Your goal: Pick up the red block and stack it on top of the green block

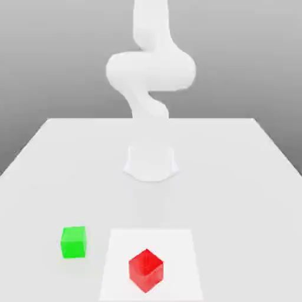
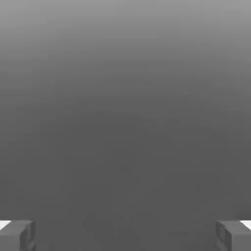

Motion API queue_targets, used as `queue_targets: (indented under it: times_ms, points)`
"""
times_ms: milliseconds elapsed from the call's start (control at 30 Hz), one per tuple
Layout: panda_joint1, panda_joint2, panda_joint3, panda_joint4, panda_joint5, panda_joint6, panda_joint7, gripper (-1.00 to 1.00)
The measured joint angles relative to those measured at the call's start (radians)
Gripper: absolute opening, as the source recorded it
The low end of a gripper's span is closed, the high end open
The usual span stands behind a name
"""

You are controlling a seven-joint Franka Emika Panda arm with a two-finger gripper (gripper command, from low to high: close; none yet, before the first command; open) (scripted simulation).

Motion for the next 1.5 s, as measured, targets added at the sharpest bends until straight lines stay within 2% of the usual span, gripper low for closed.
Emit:
queue_targets:
  times_ms: [233,433,600,800,933,967,1200,1367,1500]
  points:
    - [0.112,0.260,-0.111,-0.071,0.049,0.111,-0.246,0.00]
    - [0.165,0.480,-0.162,-0.130,0.102,0.202,-0.462,0.00]
    - [0.180,0.660,-0.176,-0.180,0.123,0.280,-0.625,0.00]
    - [0.169,0.865,-0.174,-0.233,0.083,0.384,-0.759,0.00]
    - [0.129,1.008,-0.122,-0.217,0.142,0.498,-0.816,0.00]
    - [0.116,1.041,-0.106,-0.212,0.157,0.525,-0.828,-1.00]
    - [0.113,1.048,-0.102,-0.211,0.158,0.528,-0.829,-1.00]
    - [0.140,0.892,-0.150,-0.237,0.073,0.401,-0.767,-1.00]
    - [0.038,0.777,-0.237,-0.300,0.016,0.352,-0.824,-1.00]
